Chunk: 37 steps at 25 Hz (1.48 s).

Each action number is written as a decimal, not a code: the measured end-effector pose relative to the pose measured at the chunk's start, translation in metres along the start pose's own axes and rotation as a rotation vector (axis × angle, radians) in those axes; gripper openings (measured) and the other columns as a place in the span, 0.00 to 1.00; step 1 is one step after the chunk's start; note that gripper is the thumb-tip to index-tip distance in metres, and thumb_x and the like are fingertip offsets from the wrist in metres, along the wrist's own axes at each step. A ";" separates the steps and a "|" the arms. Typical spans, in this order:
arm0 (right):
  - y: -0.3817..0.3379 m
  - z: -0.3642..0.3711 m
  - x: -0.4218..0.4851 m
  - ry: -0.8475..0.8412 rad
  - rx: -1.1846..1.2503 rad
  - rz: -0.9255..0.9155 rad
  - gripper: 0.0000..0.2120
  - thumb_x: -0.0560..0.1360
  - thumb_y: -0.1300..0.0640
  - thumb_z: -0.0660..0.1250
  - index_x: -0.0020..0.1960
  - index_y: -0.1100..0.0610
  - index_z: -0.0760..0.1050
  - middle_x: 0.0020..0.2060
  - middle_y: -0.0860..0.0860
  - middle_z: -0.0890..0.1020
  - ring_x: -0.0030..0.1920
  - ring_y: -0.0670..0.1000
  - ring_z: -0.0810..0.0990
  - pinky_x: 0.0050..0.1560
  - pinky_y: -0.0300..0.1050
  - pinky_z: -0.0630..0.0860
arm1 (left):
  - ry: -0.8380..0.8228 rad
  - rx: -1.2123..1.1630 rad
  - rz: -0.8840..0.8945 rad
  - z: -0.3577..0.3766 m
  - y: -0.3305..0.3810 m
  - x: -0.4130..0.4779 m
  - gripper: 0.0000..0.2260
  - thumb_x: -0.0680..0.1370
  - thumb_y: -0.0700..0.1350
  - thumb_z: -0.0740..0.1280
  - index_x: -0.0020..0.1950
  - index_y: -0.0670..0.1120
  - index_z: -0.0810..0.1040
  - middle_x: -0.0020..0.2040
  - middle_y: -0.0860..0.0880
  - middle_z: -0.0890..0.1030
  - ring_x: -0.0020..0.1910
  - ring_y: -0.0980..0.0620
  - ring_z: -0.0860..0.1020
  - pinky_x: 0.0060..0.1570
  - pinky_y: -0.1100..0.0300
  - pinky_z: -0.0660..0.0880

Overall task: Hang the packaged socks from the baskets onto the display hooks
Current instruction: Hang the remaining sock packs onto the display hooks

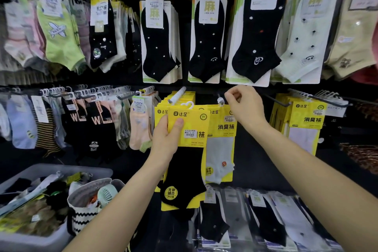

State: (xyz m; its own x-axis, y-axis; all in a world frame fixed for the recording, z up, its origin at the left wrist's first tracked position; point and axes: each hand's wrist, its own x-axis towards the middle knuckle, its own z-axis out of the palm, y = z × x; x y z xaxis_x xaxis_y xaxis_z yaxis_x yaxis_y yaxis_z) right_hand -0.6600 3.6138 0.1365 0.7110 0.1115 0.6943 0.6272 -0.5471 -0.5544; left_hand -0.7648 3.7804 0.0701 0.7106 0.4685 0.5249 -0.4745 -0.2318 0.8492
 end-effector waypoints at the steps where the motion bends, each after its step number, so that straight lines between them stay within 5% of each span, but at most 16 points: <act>1: -0.004 -0.002 -0.010 -0.005 0.095 -0.045 0.06 0.75 0.50 0.64 0.42 0.51 0.77 0.39 0.46 0.78 0.41 0.44 0.75 0.45 0.43 0.74 | -0.004 -0.008 0.003 0.005 0.000 -0.001 0.04 0.79 0.45 0.62 0.47 0.52 0.75 0.48 0.53 0.81 0.50 0.53 0.80 0.52 0.54 0.77; 6: -0.008 -0.016 -0.034 -0.174 0.081 -0.137 0.04 0.73 0.48 0.68 0.42 0.47 0.75 0.40 0.45 0.75 0.38 0.41 0.72 0.38 0.34 0.66 | -0.046 -0.057 0.007 0.043 -0.001 -0.010 0.03 0.78 0.44 0.65 0.48 0.51 0.77 0.45 0.56 0.82 0.46 0.58 0.80 0.45 0.64 0.77; 12: 0.020 -0.030 -0.037 -0.214 0.025 0.032 0.11 0.69 0.45 0.72 0.41 0.50 0.73 0.38 0.45 0.75 0.38 0.43 0.72 0.35 0.36 0.68 | -0.060 -0.157 -0.112 0.067 -0.003 -0.018 0.05 0.77 0.45 0.67 0.51 0.47 0.76 0.49 0.49 0.83 0.47 0.53 0.82 0.45 0.58 0.80; 16: 0.024 -0.029 -0.033 -0.254 0.106 0.090 0.06 0.71 0.49 0.71 0.41 0.48 0.74 0.39 0.42 0.76 0.37 0.40 0.71 0.34 0.34 0.65 | -0.095 -0.133 -0.113 0.061 -0.010 -0.019 0.07 0.80 0.48 0.61 0.53 0.48 0.76 0.51 0.50 0.82 0.49 0.55 0.81 0.47 0.61 0.79; 21: 0.021 -0.026 -0.027 -0.240 0.127 0.104 0.04 0.74 0.52 0.67 0.41 0.47 0.78 0.39 0.41 0.78 0.40 0.41 0.74 0.36 0.34 0.66 | 0.043 -0.015 -0.013 0.033 -0.013 -0.007 0.07 0.80 0.43 0.62 0.43 0.52 0.73 0.40 0.56 0.78 0.35 0.68 0.76 0.35 0.74 0.72; 30: 0.012 -0.013 -0.006 -0.266 0.065 0.102 0.05 0.75 0.51 0.66 0.41 0.46 0.78 0.38 0.41 0.78 0.40 0.40 0.74 0.34 0.33 0.66 | 0.082 0.009 -0.015 -0.008 -0.021 0.002 0.05 0.80 0.44 0.61 0.53 0.47 0.75 0.52 0.45 0.81 0.52 0.46 0.80 0.52 0.48 0.77; 37: 0.020 0.006 0.002 -0.281 -0.016 0.183 0.05 0.76 0.49 0.65 0.44 0.48 0.79 0.44 0.47 0.81 0.42 0.46 0.77 0.41 0.43 0.74 | 0.052 0.050 0.015 -0.012 -0.016 0.003 0.08 0.80 0.43 0.61 0.55 0.42 0.76 0.53 0.42 0.81 0.53 0.44 0.80 0.54 0.43 0.76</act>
State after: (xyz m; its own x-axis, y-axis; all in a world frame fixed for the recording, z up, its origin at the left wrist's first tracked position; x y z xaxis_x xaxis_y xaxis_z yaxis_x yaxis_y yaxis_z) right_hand -0.6442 3.6077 0.1240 0.8724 0.2333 0.4296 0.4779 -0.5915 -0.6494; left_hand -0.7616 3.7954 0.0572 0.6753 0.5081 0.5346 -0.4573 -0.2802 0.8440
